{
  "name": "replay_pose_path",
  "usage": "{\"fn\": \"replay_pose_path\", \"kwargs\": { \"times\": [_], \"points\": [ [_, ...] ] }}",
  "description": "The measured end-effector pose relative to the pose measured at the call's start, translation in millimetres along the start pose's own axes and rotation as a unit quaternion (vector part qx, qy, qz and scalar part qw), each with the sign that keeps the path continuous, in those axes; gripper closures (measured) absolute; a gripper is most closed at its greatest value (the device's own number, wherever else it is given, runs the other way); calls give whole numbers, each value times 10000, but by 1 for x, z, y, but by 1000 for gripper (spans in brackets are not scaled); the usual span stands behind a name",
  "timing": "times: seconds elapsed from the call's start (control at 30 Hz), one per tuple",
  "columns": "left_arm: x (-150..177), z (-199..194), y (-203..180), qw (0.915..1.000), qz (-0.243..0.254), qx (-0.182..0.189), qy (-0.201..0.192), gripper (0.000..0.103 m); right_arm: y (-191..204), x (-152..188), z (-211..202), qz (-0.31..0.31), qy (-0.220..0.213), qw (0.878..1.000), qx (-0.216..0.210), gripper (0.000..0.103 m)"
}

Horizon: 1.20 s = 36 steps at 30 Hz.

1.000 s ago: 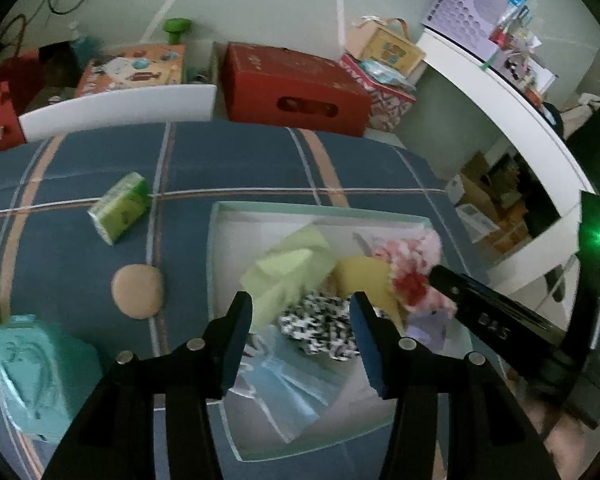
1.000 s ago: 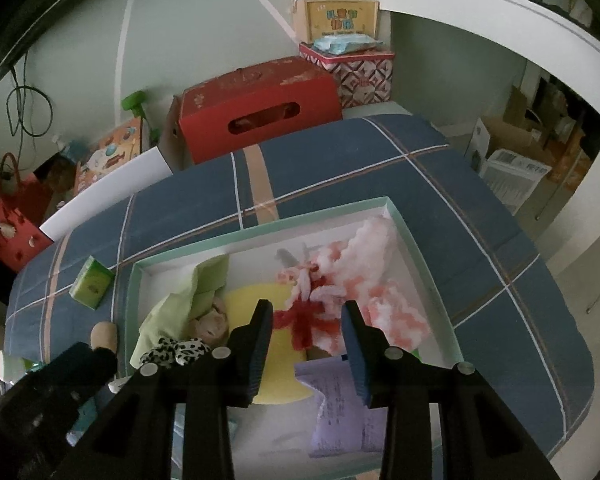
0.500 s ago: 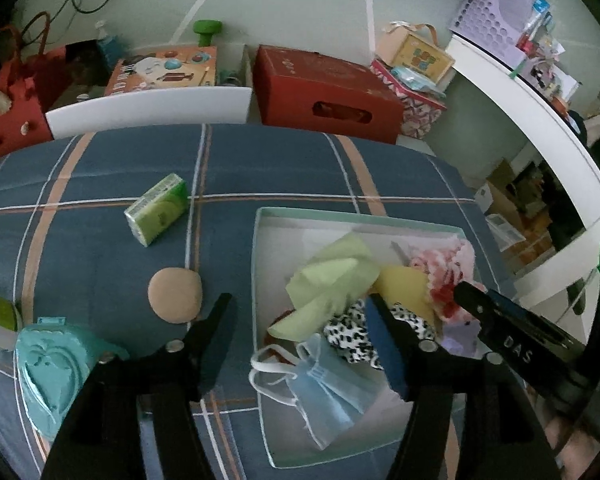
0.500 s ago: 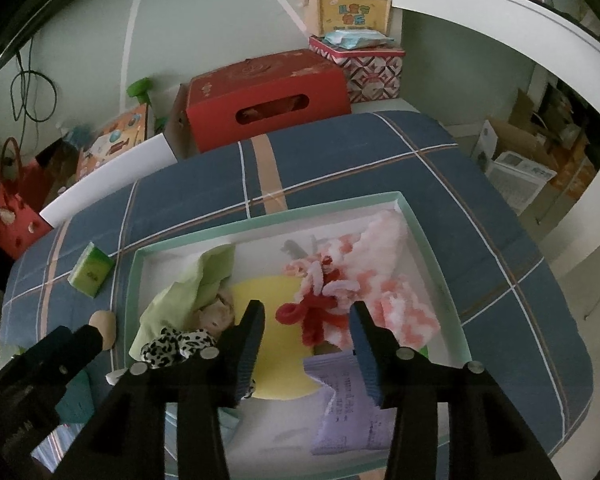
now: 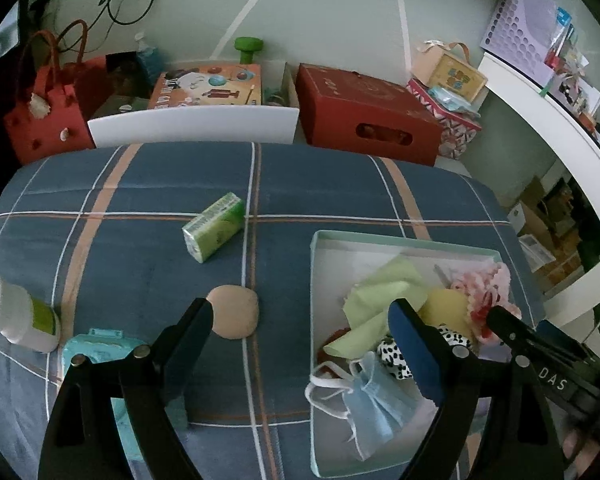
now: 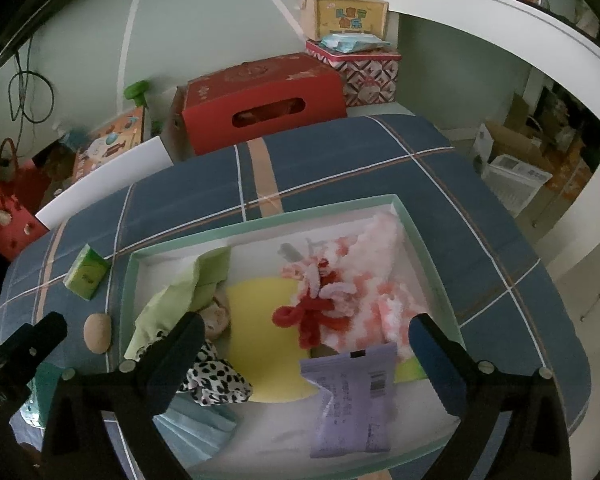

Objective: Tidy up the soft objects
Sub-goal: 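Move both open tools back toward the beige sponge and green tissue pack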

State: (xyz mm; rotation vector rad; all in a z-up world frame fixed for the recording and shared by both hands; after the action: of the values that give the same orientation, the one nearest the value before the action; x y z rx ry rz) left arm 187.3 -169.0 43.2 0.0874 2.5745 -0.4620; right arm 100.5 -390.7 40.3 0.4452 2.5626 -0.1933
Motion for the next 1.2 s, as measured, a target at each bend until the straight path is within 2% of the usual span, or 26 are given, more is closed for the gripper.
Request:
{"fn": "replay_pose_path", "kwargs": {
  "times": [0.2,0.43,0.77,0.87,1.03,1.2],
  "points": [
    [-12,-10,22,9997,-181,-137,-9,13,16,-2,-2,-206,-54,9998,-16,0],
    [-29,-25,60,9978,-422,-458,-221,13,54,-6,-2,-584,-63,9981,-172,0],
    [-40,-29,114,9922,-864,-868,-225,13,108,-8,-5,-993,-101,9941,-423,0],
    [-41,-29,126,9899,-917,-1057,-226,13,129,-10,-6,-1201,-190,9906,-625,0],
    [-43,-24,146,9872,-1131,-1119,-124,13,165,-14,1,-1473,-257,9794,-1354,0],
    [-44,-14,149,9878,-1124,-1079,37,13,194,-12,12,-1794,-110,9733,-1425,2]
  ]
}}
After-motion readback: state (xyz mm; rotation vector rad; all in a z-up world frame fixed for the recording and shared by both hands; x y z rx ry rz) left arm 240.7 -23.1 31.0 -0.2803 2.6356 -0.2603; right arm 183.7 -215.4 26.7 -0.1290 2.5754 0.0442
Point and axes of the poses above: each gripper's, at about its wrist camera, not at the fingertips, and z roughly the way its jaws point, y to its left, x to its underside, the point moved 1 cm from there along z, roughly the way its jaws point, and after that the axes turned 12 degrees about -z, right-handed, at the moved point
